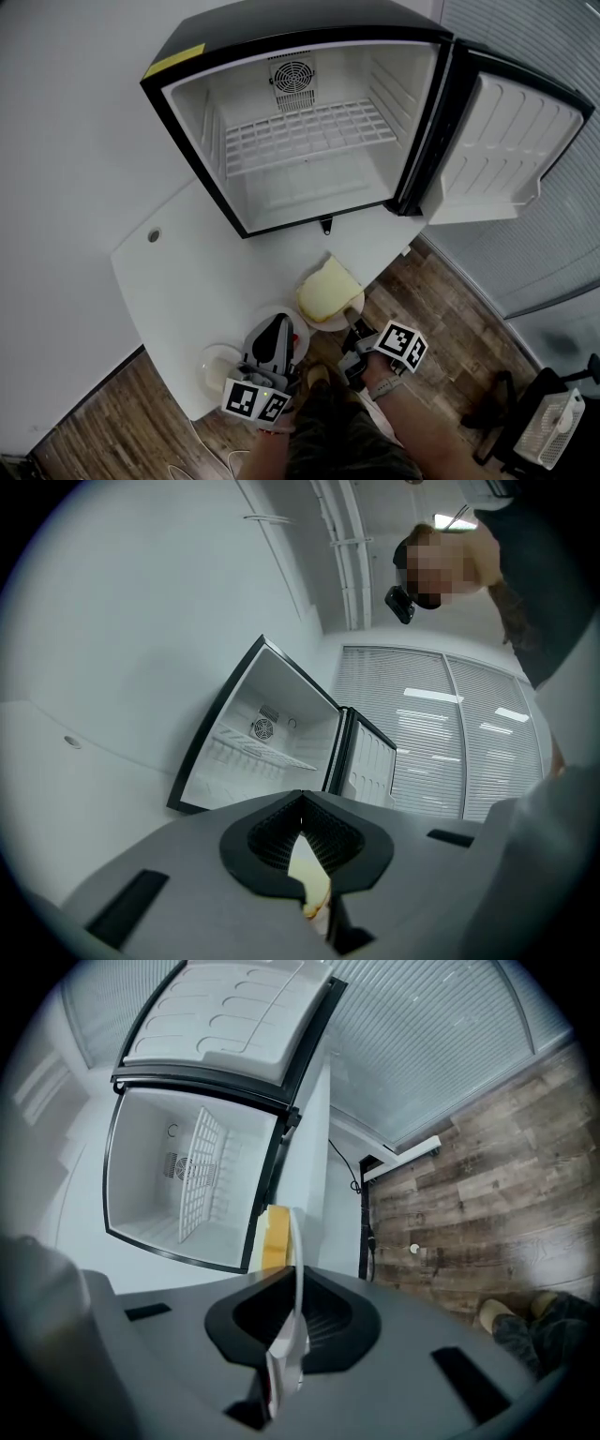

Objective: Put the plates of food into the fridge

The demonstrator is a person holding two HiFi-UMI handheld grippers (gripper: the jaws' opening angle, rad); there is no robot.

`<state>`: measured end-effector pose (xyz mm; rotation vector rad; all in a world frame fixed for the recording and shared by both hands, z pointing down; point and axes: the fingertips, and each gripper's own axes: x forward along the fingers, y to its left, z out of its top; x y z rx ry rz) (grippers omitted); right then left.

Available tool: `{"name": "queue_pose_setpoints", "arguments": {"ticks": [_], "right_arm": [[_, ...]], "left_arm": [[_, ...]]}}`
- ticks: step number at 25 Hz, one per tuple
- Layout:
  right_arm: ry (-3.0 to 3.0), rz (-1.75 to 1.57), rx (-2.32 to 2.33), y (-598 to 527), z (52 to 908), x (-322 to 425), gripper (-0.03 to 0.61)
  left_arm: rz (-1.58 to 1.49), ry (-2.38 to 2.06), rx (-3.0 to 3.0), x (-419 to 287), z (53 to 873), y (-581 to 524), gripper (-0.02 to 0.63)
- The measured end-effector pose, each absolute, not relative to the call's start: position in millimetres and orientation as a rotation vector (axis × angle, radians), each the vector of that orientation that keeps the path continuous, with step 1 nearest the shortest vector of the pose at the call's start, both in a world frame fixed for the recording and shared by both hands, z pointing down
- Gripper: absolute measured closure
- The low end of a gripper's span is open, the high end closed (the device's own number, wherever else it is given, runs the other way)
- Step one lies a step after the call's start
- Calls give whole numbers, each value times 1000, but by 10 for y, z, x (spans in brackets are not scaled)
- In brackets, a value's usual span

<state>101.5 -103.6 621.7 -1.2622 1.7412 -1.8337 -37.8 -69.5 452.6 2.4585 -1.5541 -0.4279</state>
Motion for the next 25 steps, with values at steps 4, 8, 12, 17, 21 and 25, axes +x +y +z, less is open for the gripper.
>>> {"name": "queue_pose_setpoints", "arguments": {"ticks": [4, 8, 12, 17, 21, 25], "right_arm": [[1721, -1837, -1245, -1016, 6185, 1051, 560], [1697, -1836, -1236, -1011, 6161, 1088, 560], [1694, -1823, -1217, -1020, 6104, 1107, 560], [1681, -1826, -1200, -1031, 6019, 1097, 560], [1673, -1830, -1182, -1033, 5938, 1088, 561], [1674, -1832, -1166, -1047, 5825, 1078, 560]], "left_arm": [[-433, -1552, 2457, -364, 4514, -693, 607], [-433, -1548, 2463, -334, 4501, -686, 607], [-434, -1548, 2464, -316, 4492, -679, 607], [-437, -1555, 2469, -319, 4454, -670, 607], [-445, -1563, 2479, -331, 4380, -668, 607], [-454, -1576, 2486, -356, 4281, -674, 607]]}}
